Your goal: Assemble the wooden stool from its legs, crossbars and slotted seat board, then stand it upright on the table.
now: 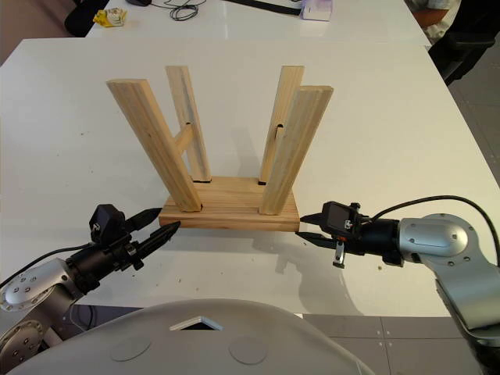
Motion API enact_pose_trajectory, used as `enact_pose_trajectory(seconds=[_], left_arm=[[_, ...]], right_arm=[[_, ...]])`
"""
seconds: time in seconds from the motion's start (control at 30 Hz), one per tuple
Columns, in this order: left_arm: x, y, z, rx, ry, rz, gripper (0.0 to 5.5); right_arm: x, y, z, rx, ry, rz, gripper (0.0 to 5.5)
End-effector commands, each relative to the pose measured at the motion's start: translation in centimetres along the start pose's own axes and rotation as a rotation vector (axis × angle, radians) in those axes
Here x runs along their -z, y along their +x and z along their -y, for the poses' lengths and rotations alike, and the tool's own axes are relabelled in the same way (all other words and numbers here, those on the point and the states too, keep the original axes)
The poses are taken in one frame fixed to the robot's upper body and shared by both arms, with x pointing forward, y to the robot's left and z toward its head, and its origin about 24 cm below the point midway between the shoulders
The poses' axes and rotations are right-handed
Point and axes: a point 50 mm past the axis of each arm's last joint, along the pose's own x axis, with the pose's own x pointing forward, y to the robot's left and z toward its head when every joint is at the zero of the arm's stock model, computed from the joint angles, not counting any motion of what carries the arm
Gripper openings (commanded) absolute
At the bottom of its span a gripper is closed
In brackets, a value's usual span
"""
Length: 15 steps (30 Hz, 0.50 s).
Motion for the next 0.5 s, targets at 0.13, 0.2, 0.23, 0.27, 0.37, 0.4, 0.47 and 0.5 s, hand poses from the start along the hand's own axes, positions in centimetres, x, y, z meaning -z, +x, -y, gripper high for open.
enact_pose_trajectory(seconds=[0.13, 0.2, 0.23, 0.27, 0.37, 0.4, 0.47, 0.5], left_arm=[[-2.8, 0.0, 0.9, 0.056, 0.005, 0.09, 2.48], [-3.6, -0.1, 0.6, 0.054, -0.013, 0.114, 2.41], [-3.9, -0.1, 0.6, 0.057, -0.028, 0.123, 2.4], [-4.2, -0.2, 0.6, 0.063, -0.041, 0.128, 2.37], [-4.7, -0.3, 1.0, 0.099, -0.07, 0.125, 2.12], [-4.9, -0.4, 1.2, 0.108, -0.075, 0.121, 1.96], [-5.0, -0.5, 1.6, 0.139, -0.085, 0.103, 1.75], [-5.0, -0.5, 1.7, 0.157, -0.092, 0.093, 1.61]], right_arm=[[-2.8, -1.0, -0.4, -0.046, -0.103, 0.059, 0.8], [-3.4, -1.4, -0.4, -0.056, -0.117, 0.063, 0.7], [-3.7, -1.6, -0.3, -0.063, -0.12, 0.066, 0.66], [-4.0, -1.9, -0.3, -0.069, -0.122, 0.067, 0.59], [-4.5, -2.6, 0.2, -0.094, -0.14, 0.051, 0.47], [-4.6, -2.8, 0.4, -0.098, -0.138, 0.049, 0.4], [-4.6, -3.0, 0.9, -0.104, -0.129, 0.044, 0.31], [-4.4, -2.9, 1.2, -0.094, -0.123, 0.04, 0.26]])
